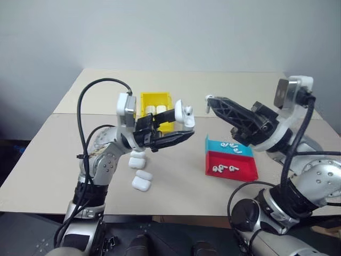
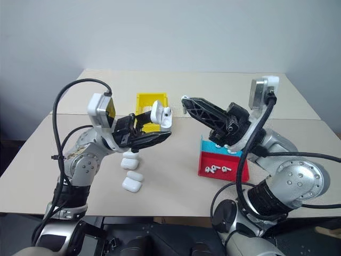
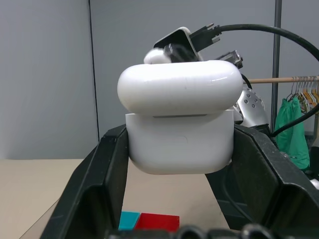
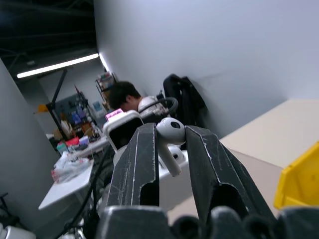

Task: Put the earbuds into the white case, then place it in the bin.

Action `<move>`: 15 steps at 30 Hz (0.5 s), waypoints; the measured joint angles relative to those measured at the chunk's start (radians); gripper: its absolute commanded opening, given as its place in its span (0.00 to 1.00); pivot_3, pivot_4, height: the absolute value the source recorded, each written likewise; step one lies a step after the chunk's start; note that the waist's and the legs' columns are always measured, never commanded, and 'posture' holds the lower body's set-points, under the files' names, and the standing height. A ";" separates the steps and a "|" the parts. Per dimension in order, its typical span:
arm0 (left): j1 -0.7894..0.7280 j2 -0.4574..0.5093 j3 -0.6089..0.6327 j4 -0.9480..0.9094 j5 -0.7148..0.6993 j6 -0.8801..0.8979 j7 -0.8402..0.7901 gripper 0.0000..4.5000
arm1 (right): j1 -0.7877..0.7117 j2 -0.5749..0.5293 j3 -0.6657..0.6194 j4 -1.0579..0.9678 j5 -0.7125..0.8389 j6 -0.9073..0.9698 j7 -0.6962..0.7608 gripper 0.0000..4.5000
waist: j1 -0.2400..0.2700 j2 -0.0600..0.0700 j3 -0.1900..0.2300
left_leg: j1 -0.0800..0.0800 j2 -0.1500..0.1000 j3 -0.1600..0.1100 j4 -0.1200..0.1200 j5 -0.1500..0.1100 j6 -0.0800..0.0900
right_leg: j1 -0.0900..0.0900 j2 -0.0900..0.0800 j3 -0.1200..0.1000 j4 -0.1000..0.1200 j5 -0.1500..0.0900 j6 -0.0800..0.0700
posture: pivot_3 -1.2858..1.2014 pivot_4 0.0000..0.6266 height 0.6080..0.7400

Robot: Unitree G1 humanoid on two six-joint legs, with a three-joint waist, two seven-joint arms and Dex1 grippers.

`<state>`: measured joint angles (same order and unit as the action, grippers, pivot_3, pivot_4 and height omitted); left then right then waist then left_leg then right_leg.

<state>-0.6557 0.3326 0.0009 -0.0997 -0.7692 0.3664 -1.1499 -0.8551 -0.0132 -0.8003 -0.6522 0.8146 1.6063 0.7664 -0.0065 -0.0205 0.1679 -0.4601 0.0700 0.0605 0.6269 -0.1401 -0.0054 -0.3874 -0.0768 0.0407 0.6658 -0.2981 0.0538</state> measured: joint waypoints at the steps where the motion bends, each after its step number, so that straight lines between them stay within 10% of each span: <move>1: 0.000 -0.004 -0.001 0.000 0.000 0.001 0.001 0.62 | 0.002 0.010 0.001 -0.011 0.024 0.000 -0.021 0.14 | -0.001 0.000 0.000 | 0.000 0.000 0.000 0.000 0.000 0.000 | 0.000 0.000 0.000 0.000 0.000 0.000 | 0.52 0.24 1.00; 15: -0.001 -0.016 -0.001 0.000 0.021 0.001 0.018 0.62 | 0.132 -0.008 0.139 -0.022 0.300 -0.104 -0.279 0.14 | -0.007 0.000 0.000 | 0.000 0.000 0.000 0.000 0.000 0.000 | 0.000 0.000 0.000 -0.001 0.000 0.000 | 0.52 0.24 1.00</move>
<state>-0.6563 0.3169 0.0001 -0.0997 -0.7478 0.3674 -1.1320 -0.7236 -0.0210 -0.6616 -0.6744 1.1141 1.5021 0.4879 -0.0138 -0.0205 0.1679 -0.4601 0.0700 0.0600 0.6266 -0.1401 -0.0053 -0.3871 -0.0767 0.0408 0.6650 -0.2981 0.0539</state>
